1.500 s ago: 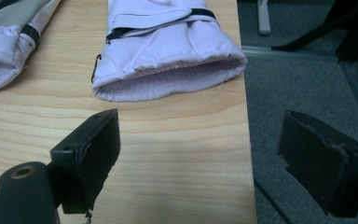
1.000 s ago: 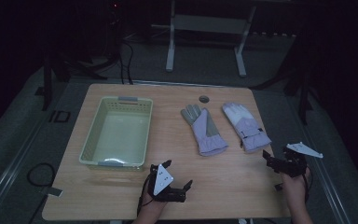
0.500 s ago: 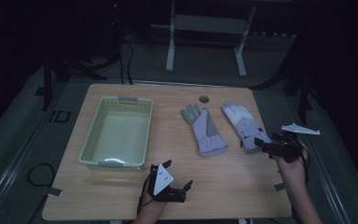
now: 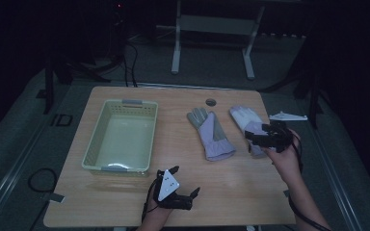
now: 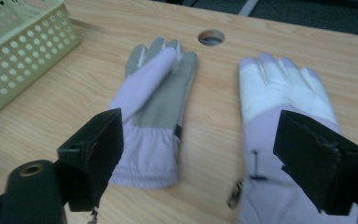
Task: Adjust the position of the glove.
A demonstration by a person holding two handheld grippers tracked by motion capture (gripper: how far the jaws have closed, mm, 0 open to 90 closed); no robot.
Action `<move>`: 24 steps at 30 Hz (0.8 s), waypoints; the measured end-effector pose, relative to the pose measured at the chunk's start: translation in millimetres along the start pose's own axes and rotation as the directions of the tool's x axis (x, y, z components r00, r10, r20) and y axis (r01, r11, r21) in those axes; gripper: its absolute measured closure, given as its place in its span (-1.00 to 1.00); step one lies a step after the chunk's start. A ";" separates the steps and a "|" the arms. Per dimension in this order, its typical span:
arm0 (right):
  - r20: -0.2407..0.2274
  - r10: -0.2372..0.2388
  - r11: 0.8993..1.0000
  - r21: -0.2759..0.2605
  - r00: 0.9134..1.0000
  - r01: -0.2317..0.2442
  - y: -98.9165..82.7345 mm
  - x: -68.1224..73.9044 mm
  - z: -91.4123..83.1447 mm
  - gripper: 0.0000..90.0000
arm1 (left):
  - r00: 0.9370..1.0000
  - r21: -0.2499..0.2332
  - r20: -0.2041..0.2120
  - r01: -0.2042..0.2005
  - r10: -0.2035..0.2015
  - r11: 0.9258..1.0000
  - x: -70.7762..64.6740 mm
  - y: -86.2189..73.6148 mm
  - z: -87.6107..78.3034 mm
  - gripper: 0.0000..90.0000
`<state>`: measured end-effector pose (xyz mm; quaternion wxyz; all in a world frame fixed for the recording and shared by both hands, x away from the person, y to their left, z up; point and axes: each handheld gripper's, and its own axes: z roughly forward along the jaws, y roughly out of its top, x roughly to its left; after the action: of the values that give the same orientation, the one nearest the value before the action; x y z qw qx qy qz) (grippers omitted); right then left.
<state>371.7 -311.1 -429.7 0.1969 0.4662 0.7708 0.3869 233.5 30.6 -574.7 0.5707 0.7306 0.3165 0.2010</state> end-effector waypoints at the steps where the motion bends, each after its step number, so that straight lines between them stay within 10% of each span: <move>1: -0.007 -0.002 1.000 -0.001 1.000 0.002 2.2 1.9 3.3 -0.57 | 1.000 0.001 0.001 -0.001 0.001 1.000 -0.4 0.0 0.0 -0.98; 24: -0.051 -0.050 0.998 0.025 0.997 0.052 39.0 45.4 85.9 -0.37 | 1.000 0.001 -0.006 -0.029 0.029 1.000 -3.0 -0.1 0.0 -0.98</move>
<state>428.7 -225.7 -450.2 0.1810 0.4391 0.7922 0.3831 231.4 28.5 -574.6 0.5664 0.7348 0.3077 0.2112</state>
